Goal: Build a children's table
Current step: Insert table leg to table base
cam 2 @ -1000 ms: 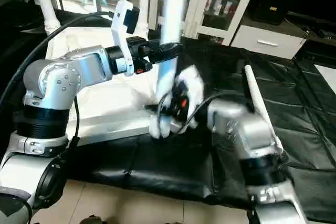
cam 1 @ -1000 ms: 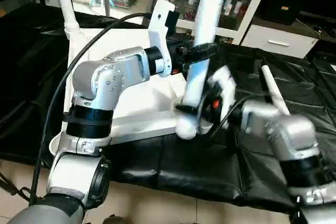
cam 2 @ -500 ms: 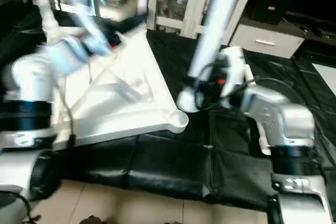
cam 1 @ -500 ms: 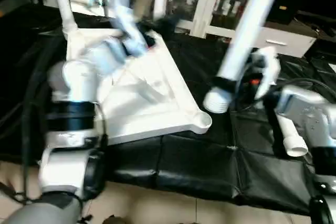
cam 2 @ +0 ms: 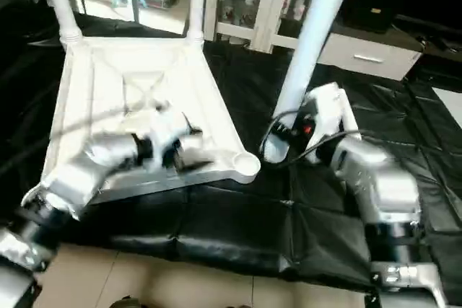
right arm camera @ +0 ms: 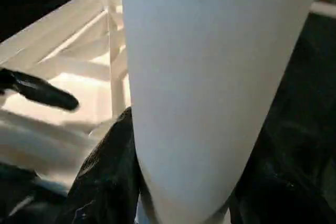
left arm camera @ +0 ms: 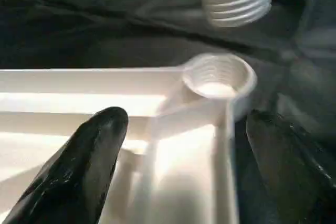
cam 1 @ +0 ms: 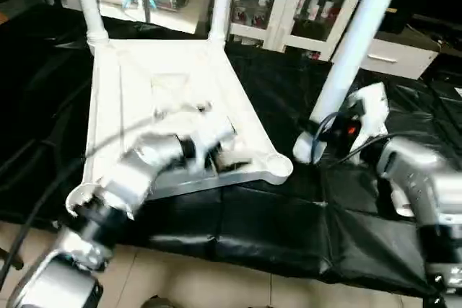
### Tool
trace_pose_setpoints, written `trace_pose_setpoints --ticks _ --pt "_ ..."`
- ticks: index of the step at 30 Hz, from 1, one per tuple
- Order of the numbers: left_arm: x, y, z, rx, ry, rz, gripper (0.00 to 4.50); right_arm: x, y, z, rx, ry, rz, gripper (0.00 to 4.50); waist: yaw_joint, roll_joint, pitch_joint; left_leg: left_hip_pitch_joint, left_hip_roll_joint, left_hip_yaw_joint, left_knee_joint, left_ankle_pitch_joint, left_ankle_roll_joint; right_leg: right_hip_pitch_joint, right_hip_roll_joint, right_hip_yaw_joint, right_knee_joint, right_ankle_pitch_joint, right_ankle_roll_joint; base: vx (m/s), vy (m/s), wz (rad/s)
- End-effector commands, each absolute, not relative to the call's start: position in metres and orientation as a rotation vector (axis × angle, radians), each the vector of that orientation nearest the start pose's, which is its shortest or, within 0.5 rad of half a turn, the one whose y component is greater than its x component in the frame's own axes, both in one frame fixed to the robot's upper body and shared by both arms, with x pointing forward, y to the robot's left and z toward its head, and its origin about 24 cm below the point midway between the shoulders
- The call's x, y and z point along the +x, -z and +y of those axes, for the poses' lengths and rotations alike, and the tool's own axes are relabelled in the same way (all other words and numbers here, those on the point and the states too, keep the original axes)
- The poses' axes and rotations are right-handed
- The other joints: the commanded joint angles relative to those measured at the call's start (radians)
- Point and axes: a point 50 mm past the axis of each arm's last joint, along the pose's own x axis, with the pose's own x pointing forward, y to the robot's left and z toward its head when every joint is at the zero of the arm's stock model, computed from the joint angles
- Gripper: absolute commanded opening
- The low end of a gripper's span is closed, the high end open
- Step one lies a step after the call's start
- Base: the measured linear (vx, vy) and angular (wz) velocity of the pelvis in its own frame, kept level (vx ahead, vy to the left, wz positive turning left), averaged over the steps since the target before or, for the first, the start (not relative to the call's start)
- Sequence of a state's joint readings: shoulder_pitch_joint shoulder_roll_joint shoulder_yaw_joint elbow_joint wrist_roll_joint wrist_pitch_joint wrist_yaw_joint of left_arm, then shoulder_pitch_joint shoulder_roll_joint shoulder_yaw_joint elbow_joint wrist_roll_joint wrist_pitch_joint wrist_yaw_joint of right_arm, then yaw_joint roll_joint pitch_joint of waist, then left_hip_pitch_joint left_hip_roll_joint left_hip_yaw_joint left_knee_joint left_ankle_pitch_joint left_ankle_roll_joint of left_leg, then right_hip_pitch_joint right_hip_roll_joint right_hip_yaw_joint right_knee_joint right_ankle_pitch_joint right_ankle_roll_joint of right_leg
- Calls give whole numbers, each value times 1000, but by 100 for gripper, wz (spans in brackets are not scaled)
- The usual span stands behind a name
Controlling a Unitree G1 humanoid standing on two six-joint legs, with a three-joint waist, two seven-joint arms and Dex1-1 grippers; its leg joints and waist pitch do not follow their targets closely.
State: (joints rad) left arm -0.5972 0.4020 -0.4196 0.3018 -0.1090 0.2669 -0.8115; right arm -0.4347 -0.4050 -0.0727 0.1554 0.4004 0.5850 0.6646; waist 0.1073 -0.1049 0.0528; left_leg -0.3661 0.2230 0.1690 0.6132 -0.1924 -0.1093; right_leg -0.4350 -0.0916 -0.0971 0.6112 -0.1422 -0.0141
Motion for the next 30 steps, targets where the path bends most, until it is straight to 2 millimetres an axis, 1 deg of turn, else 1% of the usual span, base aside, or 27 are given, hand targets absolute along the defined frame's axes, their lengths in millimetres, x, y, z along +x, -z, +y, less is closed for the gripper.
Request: trace_pose_setpoints --ticks 1,4,6,8,9,10,13,14,16,17,18,19,21,22,23,24,26,28,30 --pt "321 -85 98 496 1139 261 409 317 -114 -189 97 -662 206 186 -2 13 -70 6 6 5 -83 -208 -44 66 -49 44 -72 -318 -89 0 0 0" --pt "319 -83 98 508 1168 272 409 317 -114 -188 94 -664 201 186 -7 15 -69 7 7 4 -83 -219 -44 64 -49 44 -74 -337 -86 0 0 0" --pt "319 -77 100 542 1201 303 409 316 -113 -188 78 -671 199 186 -8 16 -70 7 7 3 -83 -212 -41 64 -49 44 -73 -324 -89 0 0 0" --pt "320 -75 101 547 1201 312 409 316 -112 -188 74 -673 200 186 -9 15 -71 6 6 4 -82 -205 -40 65 -48 45 -70 -307 -93 0 0 0" --pt "321 -74 101 549 1198 319 409 316 -112 -189 70 -673 201 186 -10 15 -72 5 6 4 -82 -194 -37 65 -47 45 -68 -287 -99 0 0 0" --pt "322 -73 102 553 1190 326 391 316 -112 -189 65 -673 204 186 -10 16 -72 6 6 4 -81 -192 -38 66 -47 45 -66 -280 -102 0 0 0" --pt "328 -68 101 528 1137 373 391 314 -109 -188 52 -676 216 186 -9 18 -72 9 7 5 -81 -198 -38 65 -48 46 -66 -263 -120 0 0 0" --pt "328 -68 99 520 1138 376 377 314 -107 -187 49 -678 220 186 -9 16 -71 7 7 5 -81 -199 -37 67 -48 46 -66 -264 -121 0 0 0" --pt "328 -67 96 498 1142 393 355 313 -106 -187 49 -682 225 186 -7 16 -71 7 7 5 -81 -204 -35 67 -50 46 -68 -276 -122 0 0 0" --pt "328 -66 96 490 1141 402 352 313 -106 -187 51 -682 226 186 -7 20 -71 7 7 5 -82 -205 -35 68 -50 46 -67 -279 -124 0 0 0" --pt "328 -66 95 491 1140 410 343 313 -105 -186 51 -684 227 186 -7 17 -71 7 7 5 -81 -206 -32 68 -50 46 -69 -282 -124 0 0 0" --pt "329 -65 95 490 1123 436 343 312 -105 -186 49 -685 229 186 -7 22 -70 7 8 4 -82 -209 -33 68 -50 46 -69 -283 -125 0 0 0" --pt "330 -63 93 489 1113 461 311 312 -104 -186 44 -685 231 186 -9 19 -70 8 7 5 -82 -215 -32 67 -48 45 -70 -288 -124 0 0 0" --pt "330 -63 92 479 1115 466 311 312 -104 -186 44 -686 231 186 -9 18 -70 7 6 5 -81 -215 -30 67 -48 45 -71 -292 -123 0 0 0" --pt "329 -64 89 470 1122 470 300 312 -104 -186 43 -686 232 186 -9 18 -70 7 6 5 -81 -215 -29 68 -49 45 -72 -301 -119 0 0 0" --pt "329 -64 88 464 1126 474 286 312 -104 -185 43 -686 232 186 -7 21 -70 8 7 4 -81 -214 -28 67 -51 46 -73 -304 -120 0 0 0" --pt "329 -65 86 487 1112 478 268 312 -103 -186 40 -686 233 186 -7 19 -71 6 7 4 -81 -211 -25 68 -49 45 -73 -299 -122 0 0 0" --pt "329 -64 85 502 1109 484 257 312 -103 -186 39 -687 234 186 -7 19 -71 6 7 4 -80 -209 -21 68 -50 45 -73 -302 -120 0 0 0" --pt "328 -63 85 532 1116 499 234 312 -103 -185 37 -689 234 186 -7 19 -70 6 6 4 -81 -212 -19 68 -50 44 -75 -313 -116 0 0 0"
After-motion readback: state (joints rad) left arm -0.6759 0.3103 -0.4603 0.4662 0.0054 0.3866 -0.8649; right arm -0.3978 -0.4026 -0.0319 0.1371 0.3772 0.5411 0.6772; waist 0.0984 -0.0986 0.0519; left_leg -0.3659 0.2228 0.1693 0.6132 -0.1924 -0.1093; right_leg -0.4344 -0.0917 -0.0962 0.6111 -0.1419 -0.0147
